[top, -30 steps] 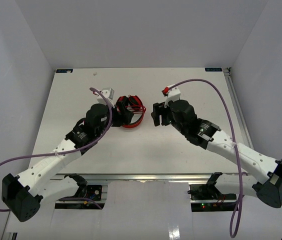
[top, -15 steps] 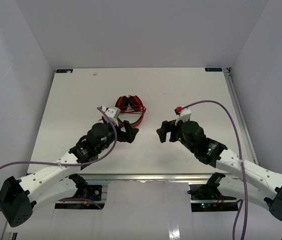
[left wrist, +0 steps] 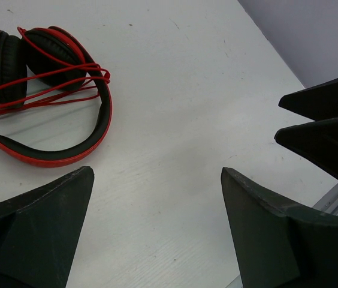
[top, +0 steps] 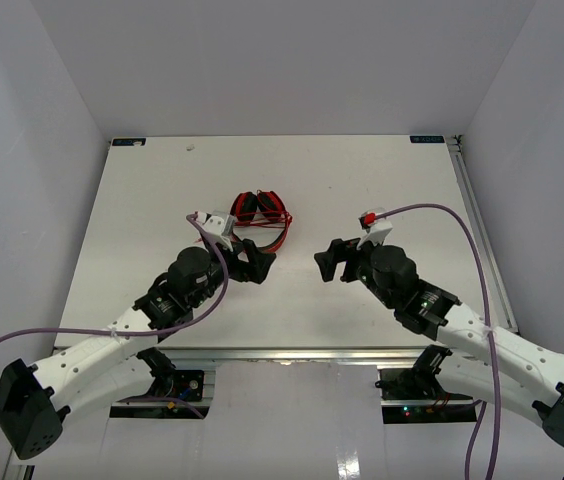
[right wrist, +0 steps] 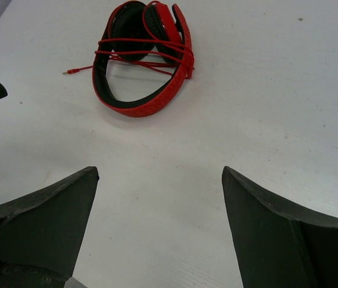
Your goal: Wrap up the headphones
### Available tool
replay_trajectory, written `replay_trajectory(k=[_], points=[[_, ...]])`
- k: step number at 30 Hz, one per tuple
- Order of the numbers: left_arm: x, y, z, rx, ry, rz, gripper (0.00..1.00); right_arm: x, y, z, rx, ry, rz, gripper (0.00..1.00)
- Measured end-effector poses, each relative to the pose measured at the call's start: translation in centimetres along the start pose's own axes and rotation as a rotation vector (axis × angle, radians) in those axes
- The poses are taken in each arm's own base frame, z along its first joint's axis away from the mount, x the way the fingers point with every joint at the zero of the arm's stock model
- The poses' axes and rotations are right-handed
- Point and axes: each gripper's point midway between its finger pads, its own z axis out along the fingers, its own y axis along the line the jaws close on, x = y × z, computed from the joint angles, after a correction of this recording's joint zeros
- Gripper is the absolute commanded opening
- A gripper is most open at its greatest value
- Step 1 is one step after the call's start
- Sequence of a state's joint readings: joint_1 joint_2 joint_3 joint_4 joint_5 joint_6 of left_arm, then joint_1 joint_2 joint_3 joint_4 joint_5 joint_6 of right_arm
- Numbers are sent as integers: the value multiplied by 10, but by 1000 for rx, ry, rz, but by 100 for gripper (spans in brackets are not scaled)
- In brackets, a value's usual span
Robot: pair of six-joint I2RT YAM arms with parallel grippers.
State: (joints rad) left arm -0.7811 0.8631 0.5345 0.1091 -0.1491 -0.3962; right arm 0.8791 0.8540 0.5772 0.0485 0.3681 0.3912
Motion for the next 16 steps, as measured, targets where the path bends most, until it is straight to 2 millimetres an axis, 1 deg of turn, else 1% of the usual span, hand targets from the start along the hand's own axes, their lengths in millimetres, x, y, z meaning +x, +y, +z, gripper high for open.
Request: replay_trajectory(k=[5, 16], points=[[-8, 0, -3, 0, -32, 2, 98, -6, 0, -6, -18, -42, 12, 90], [-8, 4, -4, -15, -42, 8, 98, -12, 1, -11, -33, -78, 24, 90]])
